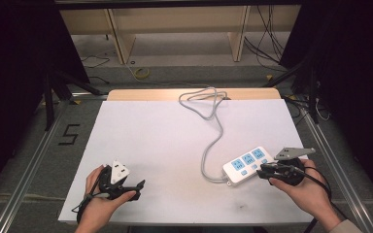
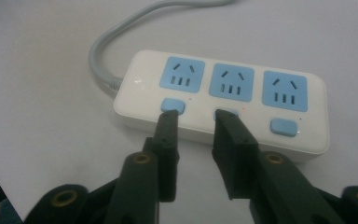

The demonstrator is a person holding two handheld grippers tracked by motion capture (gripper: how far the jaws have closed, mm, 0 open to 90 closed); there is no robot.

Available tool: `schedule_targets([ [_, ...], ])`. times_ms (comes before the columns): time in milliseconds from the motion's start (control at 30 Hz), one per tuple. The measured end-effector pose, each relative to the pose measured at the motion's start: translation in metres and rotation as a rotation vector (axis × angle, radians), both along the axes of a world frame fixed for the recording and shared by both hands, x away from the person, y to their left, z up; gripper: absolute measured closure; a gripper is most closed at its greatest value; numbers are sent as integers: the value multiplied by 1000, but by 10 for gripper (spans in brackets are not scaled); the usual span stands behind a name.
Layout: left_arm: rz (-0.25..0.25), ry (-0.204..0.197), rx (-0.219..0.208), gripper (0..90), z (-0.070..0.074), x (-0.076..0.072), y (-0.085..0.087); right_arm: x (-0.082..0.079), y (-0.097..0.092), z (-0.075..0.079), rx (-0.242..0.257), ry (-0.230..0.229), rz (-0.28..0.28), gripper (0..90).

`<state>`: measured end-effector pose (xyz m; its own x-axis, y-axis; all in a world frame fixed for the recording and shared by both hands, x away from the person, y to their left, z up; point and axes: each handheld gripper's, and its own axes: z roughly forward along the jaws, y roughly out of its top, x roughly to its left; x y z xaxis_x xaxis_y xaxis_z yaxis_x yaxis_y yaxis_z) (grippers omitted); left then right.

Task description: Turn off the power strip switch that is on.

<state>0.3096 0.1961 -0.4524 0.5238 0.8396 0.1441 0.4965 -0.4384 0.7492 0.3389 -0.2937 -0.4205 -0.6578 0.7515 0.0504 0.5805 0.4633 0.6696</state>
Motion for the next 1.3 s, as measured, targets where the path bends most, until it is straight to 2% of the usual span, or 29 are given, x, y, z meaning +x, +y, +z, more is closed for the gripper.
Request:
schedule_targets([
  [133,1,-1,-2,157,0,1,-1,6,3,4,-21,33,-4,790],
  [333,-1,-2,-1,157,0,1,-1,12,5,5,-45,47,-6,813],
  [433,-3,3,5,157,0,1,-1,15,5,6,-61,68,-14,885],
  [500,-1,-2,-1,157,0,1,-2,17,5,8,-76,75,-16,900],
  [767,-3,-1,3,158,0,2,-2,28,10,17,-113,94,-35,900],
  [933,-1,1,5,158,0,2,-2,36,15,19,-147,129,-25,900],
  [1133,-5,2,7,158,0,2,-3,42,23,21,-163,182,-22,900],
  [1300,-11,6,13,158,-1,2,-3,46,25,21,-173,201,-28,900],
])
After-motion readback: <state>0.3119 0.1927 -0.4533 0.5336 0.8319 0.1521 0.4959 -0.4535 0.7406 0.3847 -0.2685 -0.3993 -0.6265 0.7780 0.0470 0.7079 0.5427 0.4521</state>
